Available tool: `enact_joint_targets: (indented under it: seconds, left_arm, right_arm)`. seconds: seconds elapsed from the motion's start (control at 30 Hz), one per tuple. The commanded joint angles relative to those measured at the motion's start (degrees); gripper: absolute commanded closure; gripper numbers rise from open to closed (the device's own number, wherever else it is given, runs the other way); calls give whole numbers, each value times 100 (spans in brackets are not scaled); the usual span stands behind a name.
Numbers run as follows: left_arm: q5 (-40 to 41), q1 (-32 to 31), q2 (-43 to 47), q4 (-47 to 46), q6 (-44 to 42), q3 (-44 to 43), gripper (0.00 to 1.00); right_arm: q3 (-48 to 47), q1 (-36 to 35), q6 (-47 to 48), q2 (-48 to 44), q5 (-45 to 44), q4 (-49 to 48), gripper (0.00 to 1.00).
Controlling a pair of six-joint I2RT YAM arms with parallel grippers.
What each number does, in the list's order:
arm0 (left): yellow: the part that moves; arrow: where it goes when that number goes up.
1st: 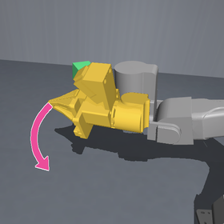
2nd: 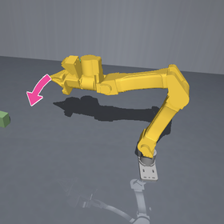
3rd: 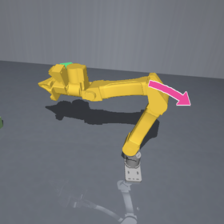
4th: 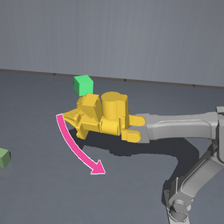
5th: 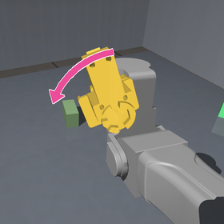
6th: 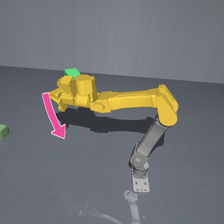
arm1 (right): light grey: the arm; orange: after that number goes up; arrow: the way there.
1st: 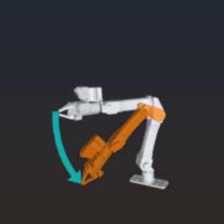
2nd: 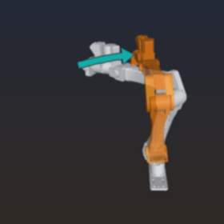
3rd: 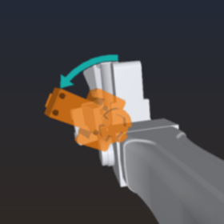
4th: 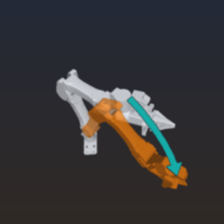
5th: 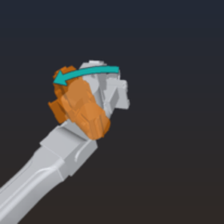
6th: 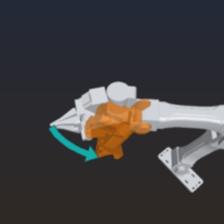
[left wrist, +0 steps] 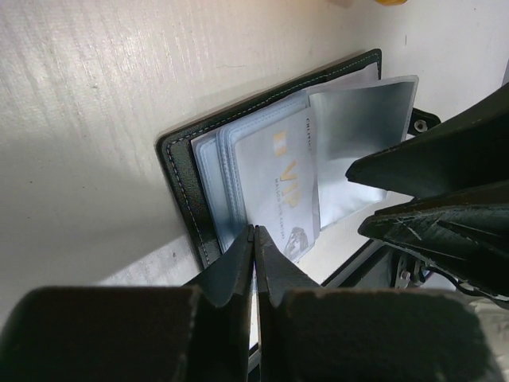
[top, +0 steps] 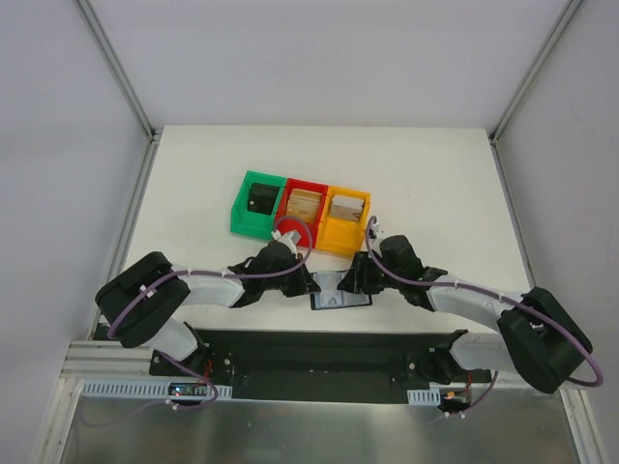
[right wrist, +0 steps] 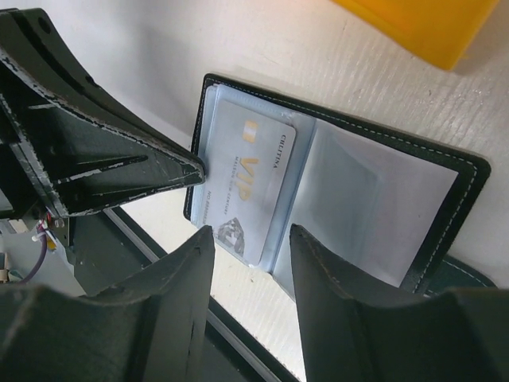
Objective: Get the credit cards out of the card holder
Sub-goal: Remove the credit card from the card holder.
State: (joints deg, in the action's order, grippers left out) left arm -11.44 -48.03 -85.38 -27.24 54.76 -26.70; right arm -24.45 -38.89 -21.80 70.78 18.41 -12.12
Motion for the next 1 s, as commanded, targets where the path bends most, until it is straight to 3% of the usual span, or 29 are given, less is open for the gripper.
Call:
enact_joint_targets:
  seconds: [0.0,0.23,0.57,0.97]
  left_arm:
    - [151,-49,-145,-114,34,24,100]
    - [221,-49,-198,-114,61,77,100]
    - [300,-66,-277,-114,131,121,100]
    - [336,-75,-400,-79,175,112,100]
  right_arm:
    - [98,49,-175,190,198,-572,55]
    - [239,84,-360,436,294,-950,64]
    - [344,136,-483,638,382,-1231,66]
    - [449,268,-527,753,400,-1354,79]
